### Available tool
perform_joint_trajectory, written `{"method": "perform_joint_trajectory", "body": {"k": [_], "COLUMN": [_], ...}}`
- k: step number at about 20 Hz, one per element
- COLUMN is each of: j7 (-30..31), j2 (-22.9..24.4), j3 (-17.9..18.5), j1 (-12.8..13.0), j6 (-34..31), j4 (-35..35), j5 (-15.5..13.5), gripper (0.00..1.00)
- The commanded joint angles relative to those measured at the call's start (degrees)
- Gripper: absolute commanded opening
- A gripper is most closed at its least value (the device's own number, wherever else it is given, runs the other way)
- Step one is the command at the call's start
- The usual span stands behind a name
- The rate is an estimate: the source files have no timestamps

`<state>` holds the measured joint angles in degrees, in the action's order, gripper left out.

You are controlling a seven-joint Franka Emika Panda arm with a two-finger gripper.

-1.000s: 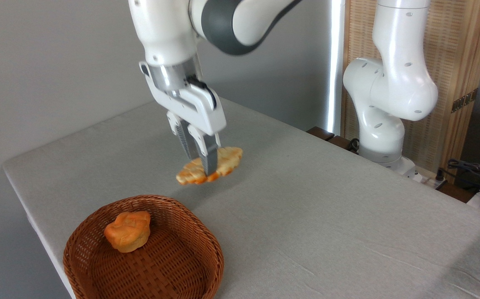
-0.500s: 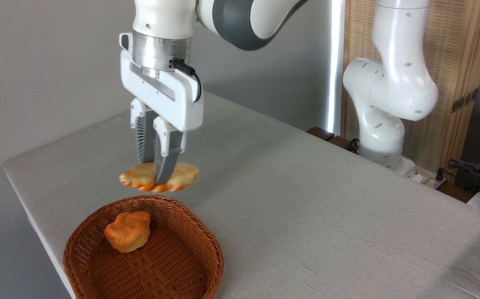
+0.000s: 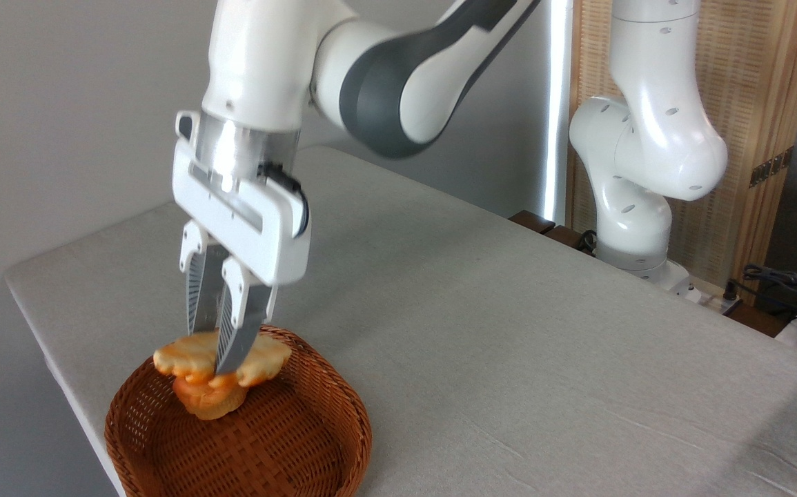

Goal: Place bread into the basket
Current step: 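Carry the bread over the wicker basket and lower it inside, then open the gripper to release the bread and raise it away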

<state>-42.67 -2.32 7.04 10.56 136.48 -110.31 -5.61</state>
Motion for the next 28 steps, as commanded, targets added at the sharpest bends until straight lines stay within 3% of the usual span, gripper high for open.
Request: {"method": "perform_joint_trajectory", "body": {"k": [1, 15, 22, 25, 28], "j7": [-1.3, -1.6, -1.3, -1.1, -1.1], "j2": [-2.4, -3.4, 0.6, 3.4, 6.2], "j3": [0.3, 0.3, 0.3, 0.3, 0.3], "j1": [0.1, 0.1, 0.2, 0.2, 0.1], "j6": [1.6, 2.5, 1.9, -2.1, -10.3], "j4": [0.6, 0.5, 0.5, 0.6, 0.6], "j5": [-0.5, -0.5, -0.6, -0.8, -0.7], "gripper": [1.00, 1.00, 1.00, 1.00, 1.00]}}
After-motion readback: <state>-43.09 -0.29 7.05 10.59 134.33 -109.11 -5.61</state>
